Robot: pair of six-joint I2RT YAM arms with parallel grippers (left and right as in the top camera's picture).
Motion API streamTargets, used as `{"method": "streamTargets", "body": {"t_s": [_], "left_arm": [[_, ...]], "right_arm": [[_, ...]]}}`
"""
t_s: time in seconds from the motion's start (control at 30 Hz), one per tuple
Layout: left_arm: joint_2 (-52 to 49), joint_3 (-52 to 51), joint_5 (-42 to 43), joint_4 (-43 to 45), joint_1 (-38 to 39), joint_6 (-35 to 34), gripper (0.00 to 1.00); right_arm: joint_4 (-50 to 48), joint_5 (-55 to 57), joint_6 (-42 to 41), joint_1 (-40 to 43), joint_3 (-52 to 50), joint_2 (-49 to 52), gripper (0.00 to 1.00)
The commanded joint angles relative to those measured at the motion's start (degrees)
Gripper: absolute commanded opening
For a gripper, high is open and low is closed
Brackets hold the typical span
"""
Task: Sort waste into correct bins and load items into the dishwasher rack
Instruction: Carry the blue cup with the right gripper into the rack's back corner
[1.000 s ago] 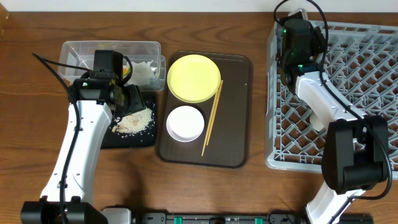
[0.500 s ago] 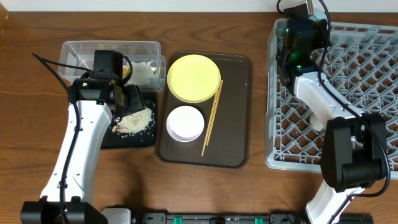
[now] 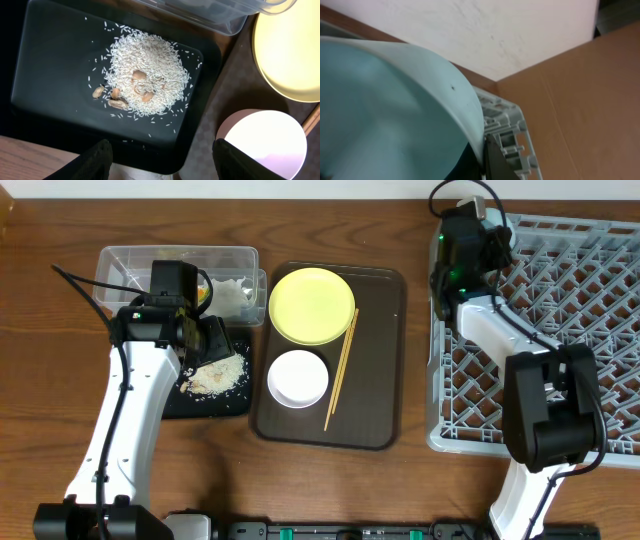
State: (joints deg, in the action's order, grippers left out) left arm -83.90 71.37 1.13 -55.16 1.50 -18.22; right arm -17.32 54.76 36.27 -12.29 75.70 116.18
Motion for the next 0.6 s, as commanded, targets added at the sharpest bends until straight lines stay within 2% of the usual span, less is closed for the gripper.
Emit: {"method": "streamTargets", "body": {"t_s": [0.0, 0.13, 0.2, 0.3, 0.4, 0.57], "left_arm": [[0.3, 0.1, -0.3, -0.1, -0.2, -0.5, 0.67], [0.3, 0.1, -0.3, -0.1, -0.2, -0.5, 0.67], [0.3, 0.1, -0.3, -0.1, -0.2, -0.5, 0.67], [0.3, 0.1, -0.3, -0.1, -0.2, -0.5, 0.67], [0.3, 0.1, -0.3, -0.1, -0.2, -0.5, 0.67], [0.3, 0.1, -0.3, -0.1, -0.2, -0.5, 0.67]], "right_arm": [[2.8, 3.1, -3.7, -2.4, -0.3, 1.3, 0.01], [8.6, 4.4, -9.0, -4.4, -0.3, 0.1, 0.02], [13.2, 4.4, -14.3, -5.2, -0.3, -1.1, 0.11], [20.6, 3.9, -23.8, -5.6, -0.3, -3.7, 0.30], [27.6, -1.5, -27.5, -5.6, -0.3, -6.4, 0.36], [34.2, -6.7, -30.1, -5.4, -0.3, -11.2, 0.52]]}}
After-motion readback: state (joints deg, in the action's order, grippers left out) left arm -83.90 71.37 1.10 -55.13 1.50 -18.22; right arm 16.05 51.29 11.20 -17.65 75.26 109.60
